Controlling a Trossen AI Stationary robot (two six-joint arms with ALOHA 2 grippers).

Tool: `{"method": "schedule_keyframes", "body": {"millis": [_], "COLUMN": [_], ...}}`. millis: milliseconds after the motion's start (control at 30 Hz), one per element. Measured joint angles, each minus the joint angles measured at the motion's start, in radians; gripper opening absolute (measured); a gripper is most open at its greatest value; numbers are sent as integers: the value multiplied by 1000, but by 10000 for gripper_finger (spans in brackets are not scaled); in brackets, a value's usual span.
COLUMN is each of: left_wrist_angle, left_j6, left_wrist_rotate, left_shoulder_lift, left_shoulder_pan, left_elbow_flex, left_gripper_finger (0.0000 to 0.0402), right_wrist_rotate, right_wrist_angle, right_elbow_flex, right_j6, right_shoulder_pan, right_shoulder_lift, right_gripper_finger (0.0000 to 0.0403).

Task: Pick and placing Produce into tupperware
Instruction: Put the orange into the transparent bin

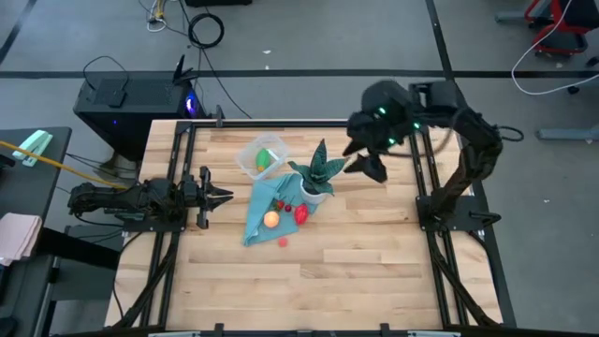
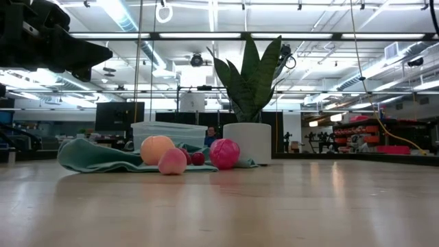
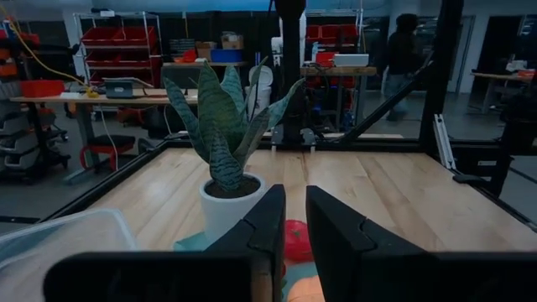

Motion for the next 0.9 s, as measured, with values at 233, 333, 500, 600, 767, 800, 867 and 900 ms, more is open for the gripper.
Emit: {"method": "schedule_keyframes", "body": {"millis": [233, 333, 500, 600, 767, 800, 867, 900], "left_wrist_angle": [0, 0, 0, 0, 0, 0, 0, 0], "left_j6": [-1, -1, -1, -1, -1, -1, 0, 0], "left_wrist_rotate": [0, 0, 0, 0, 0, 0, 0, 0], "left_shoulder_lift": [0, 0, 0, 0, 0, 0, 0, 0], "left_shoulder_pan": [0, 0, 0, 0, 0, 0, 0, 0], "left_elbow_flex": [0, 0, 0, 0, 0, 0, 0, 0], "left_gripper_finger": [57, 61, 58, 54, 55, 57, 59, 60], "right_wrist_rotate": [258, 357, 490, 526, 528, 527, 515, 502], "right_wrist_angle": [-1, 0, 18, 110, 392, 449, 563, 623], "right_elbow_flex": [-1, -17, -151, -340, -787, -878, -1046, -1129], "right_j6": [44, 66, 109, 118, 102, 102, 102, 101], "right_shoulder_pan": [152, 183, 207, 214, 214, 214, 214, 214], "right_shoulder_lift": [-94, -159, -314, -445, -727, -781, -886, -936], "right_gripper_finger": [246, 246, 246, 246, 246, 246, 246, 246]}}
